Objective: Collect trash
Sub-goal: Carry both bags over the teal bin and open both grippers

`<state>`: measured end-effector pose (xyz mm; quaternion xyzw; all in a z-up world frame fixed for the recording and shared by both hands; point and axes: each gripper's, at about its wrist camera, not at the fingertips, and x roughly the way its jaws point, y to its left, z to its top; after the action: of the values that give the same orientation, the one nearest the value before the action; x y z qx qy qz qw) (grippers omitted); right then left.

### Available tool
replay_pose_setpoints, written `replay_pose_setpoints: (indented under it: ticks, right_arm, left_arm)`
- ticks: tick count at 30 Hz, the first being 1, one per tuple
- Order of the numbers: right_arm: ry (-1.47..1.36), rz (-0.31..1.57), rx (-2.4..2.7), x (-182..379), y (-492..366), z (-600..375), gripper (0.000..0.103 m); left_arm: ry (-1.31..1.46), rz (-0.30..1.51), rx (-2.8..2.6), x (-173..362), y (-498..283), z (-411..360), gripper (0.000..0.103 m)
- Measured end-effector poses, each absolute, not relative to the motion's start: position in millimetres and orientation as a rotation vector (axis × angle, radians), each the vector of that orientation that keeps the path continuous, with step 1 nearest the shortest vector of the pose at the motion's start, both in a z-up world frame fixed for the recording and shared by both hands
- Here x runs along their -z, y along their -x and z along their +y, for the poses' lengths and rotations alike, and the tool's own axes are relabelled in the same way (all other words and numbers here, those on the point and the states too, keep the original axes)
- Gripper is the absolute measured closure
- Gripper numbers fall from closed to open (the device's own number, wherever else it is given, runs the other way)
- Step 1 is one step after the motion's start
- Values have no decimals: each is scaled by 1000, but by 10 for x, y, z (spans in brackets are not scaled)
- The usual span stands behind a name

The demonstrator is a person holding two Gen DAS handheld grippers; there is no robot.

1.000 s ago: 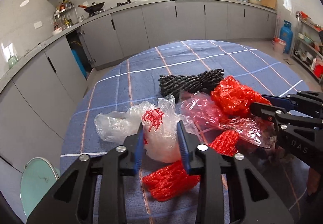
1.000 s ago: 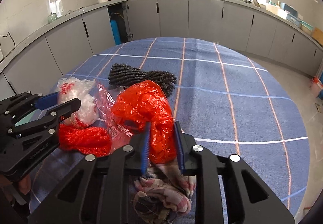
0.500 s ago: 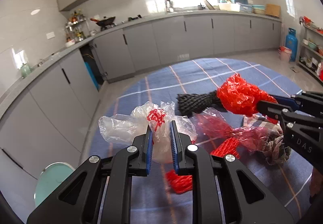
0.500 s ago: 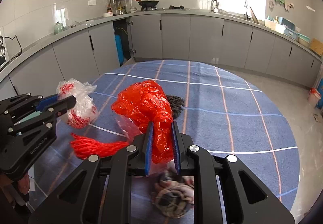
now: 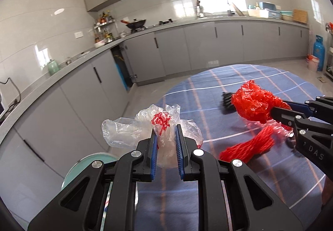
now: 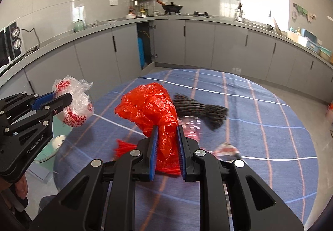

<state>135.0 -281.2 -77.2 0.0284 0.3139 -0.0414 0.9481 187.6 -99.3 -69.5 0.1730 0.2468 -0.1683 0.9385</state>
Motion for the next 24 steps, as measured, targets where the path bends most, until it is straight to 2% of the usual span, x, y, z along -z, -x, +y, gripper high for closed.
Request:
replay_pose_setpoints:
  ticks: [24]
  right_arm:
    - [23,641,-175,817,-1714,-1555,85]
  left_arm:
    - [-302,558,95,757,-1976,304,86]
